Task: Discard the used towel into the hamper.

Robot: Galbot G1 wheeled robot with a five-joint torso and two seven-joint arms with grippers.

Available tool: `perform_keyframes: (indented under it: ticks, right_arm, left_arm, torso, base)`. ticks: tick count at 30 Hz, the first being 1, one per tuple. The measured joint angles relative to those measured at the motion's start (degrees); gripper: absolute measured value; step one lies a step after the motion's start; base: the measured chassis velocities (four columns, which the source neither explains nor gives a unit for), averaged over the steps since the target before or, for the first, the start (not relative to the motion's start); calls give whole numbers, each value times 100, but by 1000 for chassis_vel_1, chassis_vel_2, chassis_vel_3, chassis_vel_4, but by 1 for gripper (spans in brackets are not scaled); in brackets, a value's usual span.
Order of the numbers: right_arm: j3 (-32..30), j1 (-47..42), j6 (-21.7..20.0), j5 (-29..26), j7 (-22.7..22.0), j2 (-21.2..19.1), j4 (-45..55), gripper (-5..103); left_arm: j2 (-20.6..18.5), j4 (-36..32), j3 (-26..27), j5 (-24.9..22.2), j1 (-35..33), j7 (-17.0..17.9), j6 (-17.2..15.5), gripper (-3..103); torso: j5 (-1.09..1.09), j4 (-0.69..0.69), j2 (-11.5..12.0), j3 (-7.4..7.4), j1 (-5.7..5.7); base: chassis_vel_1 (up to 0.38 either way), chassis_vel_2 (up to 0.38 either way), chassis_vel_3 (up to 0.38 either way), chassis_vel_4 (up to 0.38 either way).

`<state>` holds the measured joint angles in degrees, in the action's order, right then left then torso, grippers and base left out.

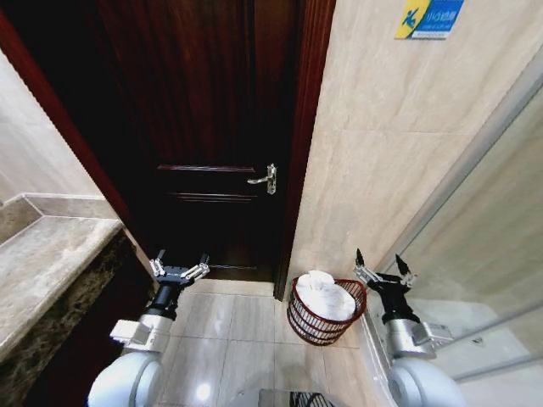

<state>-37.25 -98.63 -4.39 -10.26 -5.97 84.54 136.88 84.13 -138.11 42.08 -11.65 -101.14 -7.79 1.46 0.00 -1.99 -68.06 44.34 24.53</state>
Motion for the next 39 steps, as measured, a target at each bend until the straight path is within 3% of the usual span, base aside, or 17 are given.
perform_keyframes:
  ticks: [8,39]
  right_arm:
    - [-4,-13,1,-14,-4,-1,12,100]
    - [33,-122,-180,-42,-9,-1,188,100]
  left_arm:
    - [25,34,-9,-62,-24,6,165,100]
    - [7,2,30,-57,-64,13,190,100]
  torso:
    - [0,0,-68,33,35]
    - [0,0,-12,2,11]
  base:
    - [0,0,0,0]
    - [1,-1,-2,2]
